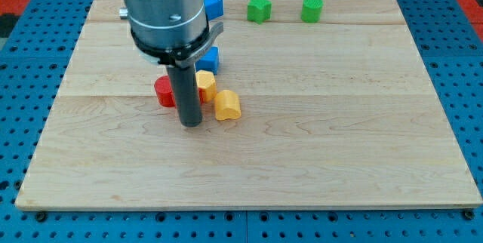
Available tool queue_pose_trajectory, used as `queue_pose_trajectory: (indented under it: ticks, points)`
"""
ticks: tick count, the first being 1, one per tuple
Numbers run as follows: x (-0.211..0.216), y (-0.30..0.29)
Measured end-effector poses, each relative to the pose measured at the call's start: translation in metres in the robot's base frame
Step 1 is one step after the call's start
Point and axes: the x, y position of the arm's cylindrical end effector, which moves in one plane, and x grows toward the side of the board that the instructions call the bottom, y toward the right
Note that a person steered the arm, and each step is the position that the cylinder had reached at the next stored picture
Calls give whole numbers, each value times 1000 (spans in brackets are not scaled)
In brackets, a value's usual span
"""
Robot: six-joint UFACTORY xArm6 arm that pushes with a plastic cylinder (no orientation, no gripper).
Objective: Move the blue cube towards the bottom right of the board
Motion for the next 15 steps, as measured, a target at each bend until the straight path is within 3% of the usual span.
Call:
queue_pose_trajectory:
  ticks: [1,2,3,5,6,7,8,9,11,12,13,15]
  points:
    - [4,-9]
    - [21,-65]
    - [2,-103]
    - [-24,-58]
    - [-19,-73]
    - [-55,-101]
    - [-94,-54]
    - [-116,-48]
    - [-118,86]
    - [-90,137]
    - [-48,158]
    - [-99,146]
